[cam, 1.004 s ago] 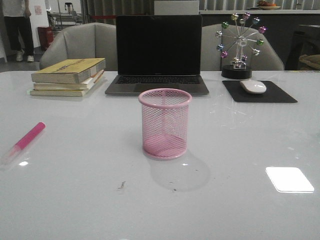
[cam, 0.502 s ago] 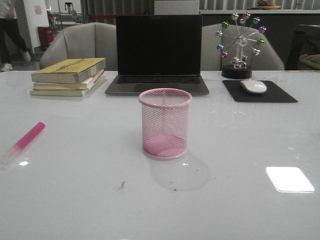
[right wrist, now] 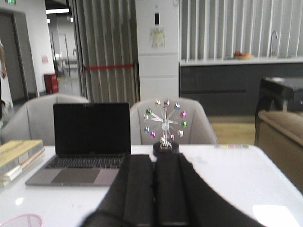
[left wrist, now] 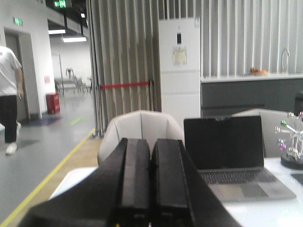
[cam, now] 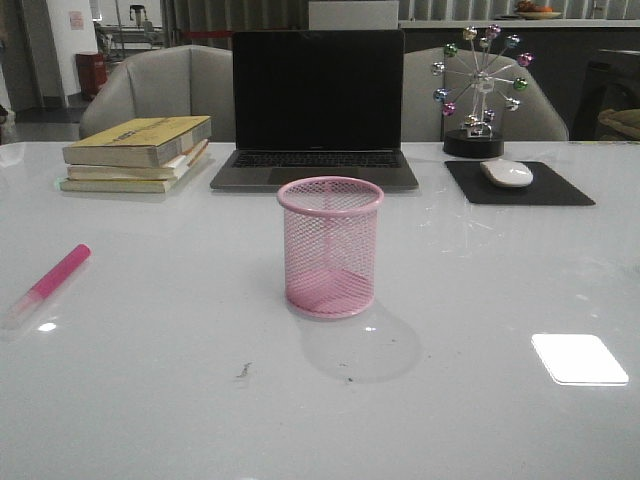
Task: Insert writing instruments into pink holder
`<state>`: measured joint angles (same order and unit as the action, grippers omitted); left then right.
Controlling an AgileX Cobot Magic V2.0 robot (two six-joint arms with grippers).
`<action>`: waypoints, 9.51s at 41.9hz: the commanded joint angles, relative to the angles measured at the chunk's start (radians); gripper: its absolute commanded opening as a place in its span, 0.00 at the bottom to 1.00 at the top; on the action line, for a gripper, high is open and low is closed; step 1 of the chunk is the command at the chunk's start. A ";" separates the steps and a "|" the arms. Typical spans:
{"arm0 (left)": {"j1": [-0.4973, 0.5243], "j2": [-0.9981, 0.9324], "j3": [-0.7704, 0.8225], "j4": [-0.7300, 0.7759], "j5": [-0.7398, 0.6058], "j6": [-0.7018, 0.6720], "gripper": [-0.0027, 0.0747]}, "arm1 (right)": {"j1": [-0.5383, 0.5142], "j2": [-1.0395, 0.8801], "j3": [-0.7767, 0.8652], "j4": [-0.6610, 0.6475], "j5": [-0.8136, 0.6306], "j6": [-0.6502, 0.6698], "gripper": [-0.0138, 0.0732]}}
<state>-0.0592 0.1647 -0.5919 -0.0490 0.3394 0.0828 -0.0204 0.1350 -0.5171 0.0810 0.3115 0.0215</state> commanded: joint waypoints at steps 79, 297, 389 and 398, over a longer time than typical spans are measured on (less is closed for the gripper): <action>-0.531 0.470 -0.127 -0.057 0.281 0.032 0.79 | -0.110 1.453 -0.626 0.000 0.470 -0.011 0.74; -0.100 1.812 -0.892 -0.002 0.397 -0.083 0.78 | 0.620 0.731 -0.217 -0.011 0.271 -0.159 0.61; -0.633 1.308 -0.317 -0.010 -0.957 -0.083 0.15 | 0.620 0.731 -0.217 -0.011 0.271 -0.159 0.61; -0.687 1.497 -0.319 -0.010 -1.321 -0.095 0.15 | 0.620 0.731 -0.217 -0.011 0.271 -0.159 0.61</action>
<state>-0.7315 1.6387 -0.8844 -0.0484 -0.7674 0.0000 0.6022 0.8732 -0.7064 0.0778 0.6394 -0.1319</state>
